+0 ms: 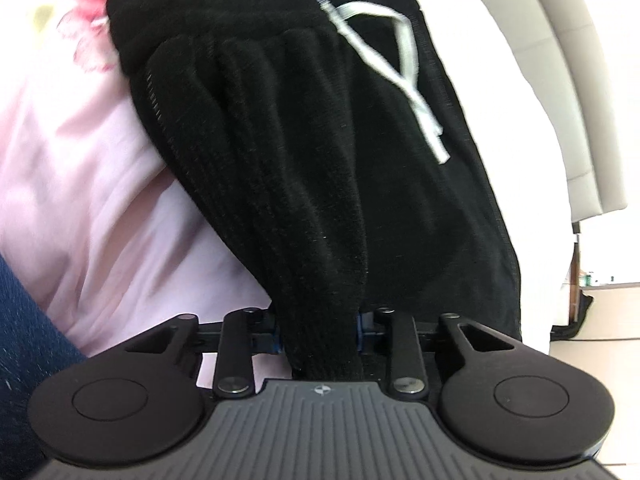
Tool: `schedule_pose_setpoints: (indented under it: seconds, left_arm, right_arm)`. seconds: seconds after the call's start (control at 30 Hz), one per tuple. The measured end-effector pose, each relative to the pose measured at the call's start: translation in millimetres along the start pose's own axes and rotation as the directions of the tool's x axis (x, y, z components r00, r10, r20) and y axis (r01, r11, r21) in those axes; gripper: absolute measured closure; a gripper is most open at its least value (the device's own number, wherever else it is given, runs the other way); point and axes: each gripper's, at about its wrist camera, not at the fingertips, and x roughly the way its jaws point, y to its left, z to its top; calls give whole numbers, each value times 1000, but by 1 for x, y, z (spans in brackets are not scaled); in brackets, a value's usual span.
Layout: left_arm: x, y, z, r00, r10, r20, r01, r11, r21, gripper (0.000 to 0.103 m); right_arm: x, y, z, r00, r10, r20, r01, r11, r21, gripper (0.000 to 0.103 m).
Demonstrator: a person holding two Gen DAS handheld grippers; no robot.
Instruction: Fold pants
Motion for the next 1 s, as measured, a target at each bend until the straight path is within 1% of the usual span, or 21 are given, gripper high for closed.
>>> schedule_pose_setpoints:
  seconds: [0.07,0.1,0.23,0.3,0.37,0.5,0.6,0.67,0.77,0.83,1.0]
  left_arm:
    - [-7,-3,2,1000,-12,6,12,1000,13,72]
    - [-8,-4,3,1000,-15,9,15,1000,17,72]
    - [-14,-4,6,1000,-18,13,18,1000,17,73]
    - [-14,-3,4,1000,-11,12,11,1000,13,73]
    - [-10,-5,5,1000,-2,12,2,1000,13,73]
    - [-12,-4,4,1000,5,10,-5,1000,12,72]
    - [-10,-6,5,1000,13,13,-13,1000,12,72]
    - [-11,-6,5,1000,16,16,-16,1000,11,72]
    - [-11,-7,4,1000,21,19,-21,1000,11,72]
    - [-11,-7,4,1000,24,20,-24,1000,10,72]
    - [-12,-6,3,999,26,22,-26,1000,5,72]
  right_arm:
    - [5,-23,11,998,-50,23,50,998,26,16]
    - [9,-39,16,998,-66,23,64,997,53,17]
    - [24,-93,27,997,-79,-11,80,981,176,30]
    - [27,-109,23,996,-83,-22,86,972,217,34]
    - [34,-122,24,995,-94,-29,98,966,240,41]
    - [46,-143,26,994,-105,-34,111,953,280,45]
    - [47,-148,23,994,-104,-33,109,944,311,48]
    - [40,-150,21,992,-127,-3,121,938,326,49]
    - [29,-153,20,982,-184,33,163,928,335,49]
    - [28,-156,19,985,-174,20,157,928,338,49]
    - [39,-156,10,993,-115,-30,118,930,347,49]
